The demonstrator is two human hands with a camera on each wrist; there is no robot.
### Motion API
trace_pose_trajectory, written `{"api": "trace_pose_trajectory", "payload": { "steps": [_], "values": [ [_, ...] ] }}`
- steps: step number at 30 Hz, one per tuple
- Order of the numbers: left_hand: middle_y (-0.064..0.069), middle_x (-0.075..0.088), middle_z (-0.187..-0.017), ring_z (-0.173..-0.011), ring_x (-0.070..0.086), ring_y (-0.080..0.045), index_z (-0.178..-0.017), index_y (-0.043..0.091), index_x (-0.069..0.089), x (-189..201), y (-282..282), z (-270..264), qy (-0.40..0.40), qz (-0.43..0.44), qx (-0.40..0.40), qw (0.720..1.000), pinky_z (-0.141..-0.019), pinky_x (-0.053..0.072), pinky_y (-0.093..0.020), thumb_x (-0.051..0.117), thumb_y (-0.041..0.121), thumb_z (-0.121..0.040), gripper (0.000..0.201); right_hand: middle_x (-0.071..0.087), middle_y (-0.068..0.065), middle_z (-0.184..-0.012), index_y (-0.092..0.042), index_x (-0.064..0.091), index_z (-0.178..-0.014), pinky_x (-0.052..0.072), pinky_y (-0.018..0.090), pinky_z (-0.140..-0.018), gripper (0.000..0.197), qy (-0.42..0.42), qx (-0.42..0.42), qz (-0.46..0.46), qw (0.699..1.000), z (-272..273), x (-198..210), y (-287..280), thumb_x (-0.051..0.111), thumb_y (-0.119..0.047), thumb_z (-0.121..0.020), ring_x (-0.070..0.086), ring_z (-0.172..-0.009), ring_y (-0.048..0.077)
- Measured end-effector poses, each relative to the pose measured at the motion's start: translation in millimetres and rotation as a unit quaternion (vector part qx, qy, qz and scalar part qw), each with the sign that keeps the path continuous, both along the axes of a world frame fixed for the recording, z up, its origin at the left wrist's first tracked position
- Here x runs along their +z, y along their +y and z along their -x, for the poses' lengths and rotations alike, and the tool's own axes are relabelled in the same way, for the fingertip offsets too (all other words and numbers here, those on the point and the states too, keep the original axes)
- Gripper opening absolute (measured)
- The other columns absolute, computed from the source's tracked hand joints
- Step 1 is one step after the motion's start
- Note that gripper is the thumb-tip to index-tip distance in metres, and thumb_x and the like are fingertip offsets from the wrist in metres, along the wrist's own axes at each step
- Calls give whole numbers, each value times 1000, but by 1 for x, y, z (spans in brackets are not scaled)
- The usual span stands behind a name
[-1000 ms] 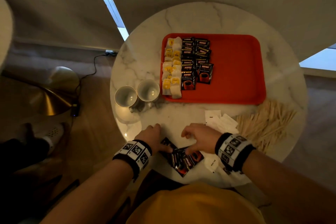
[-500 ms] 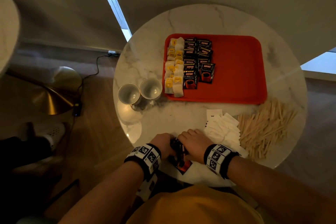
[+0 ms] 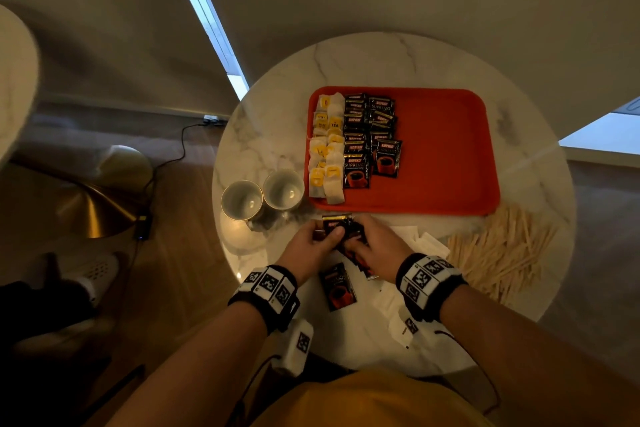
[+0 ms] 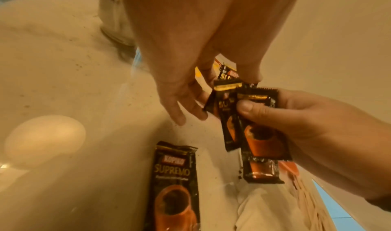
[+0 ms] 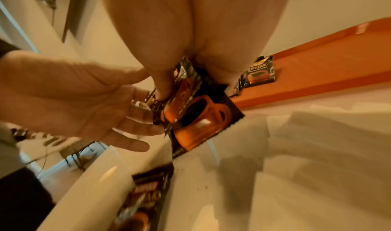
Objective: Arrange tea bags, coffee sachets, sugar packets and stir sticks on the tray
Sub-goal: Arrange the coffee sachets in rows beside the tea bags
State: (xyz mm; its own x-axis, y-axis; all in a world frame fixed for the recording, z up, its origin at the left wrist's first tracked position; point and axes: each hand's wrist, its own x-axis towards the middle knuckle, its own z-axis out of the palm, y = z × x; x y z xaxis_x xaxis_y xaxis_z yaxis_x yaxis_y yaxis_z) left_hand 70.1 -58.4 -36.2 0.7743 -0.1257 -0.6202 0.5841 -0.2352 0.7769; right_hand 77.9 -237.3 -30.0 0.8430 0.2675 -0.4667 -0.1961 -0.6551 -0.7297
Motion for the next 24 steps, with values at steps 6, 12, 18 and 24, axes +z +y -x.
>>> {"api": "trace_pose_trajectory", "payload": {
  "steps": [6, 12, 18, 24],
  "values": [
    [2, 71, -118, -106, 70, -13, -129, 23, 55, 4, -14, -15, 3, 87, 25, 996, -89, 54, -30, 75, 37, -89, 48, 66, -2, -92, -27, 46, -116, 44, 21, -59, 19, 3, -81, -54, 995, -16, 9, -7, 57, -30, -101, 63, -74, 10],
    [-6, 63, -133, -116, 68, -26, -132, 22, 52, 8, -24, -24, 44, 178, 38, 982, -98, 56, -50, 88, 14, -75, 67, 67, -1, -105, -24, 45, -122, 54, 32, -74, 19, 22, -147, -79, 986, -27, 10, -14, 48, -30, -105, 66, -93, 16],
    [-2, 68, -124, -108, 72, -26, -133, 23, 49, 14, -30, -29, 26, 174, 42, 984, -93, 58, -52, 78, -1, -84, 62, 62, 1, -113, -19, 51, -126, 44, 19, -67, 25, 22, -164, -87, 982, -31, 12, -17, 46, -33, -106, 61, -98, 13],
    [-7, 71, -124, -108, 72, -25, -132, 23, 50, 15, -27, -35, 16, 176, 86, 980, -89, 60, -47, 75, -2, -85, 59, 66, -2, -109, -21, 61, -119, 56, 39, -92, 27, 1, -178, -71, 982, -33, 2, -26, 64, -35, -96, 64, -101, 13]
  ]
}}
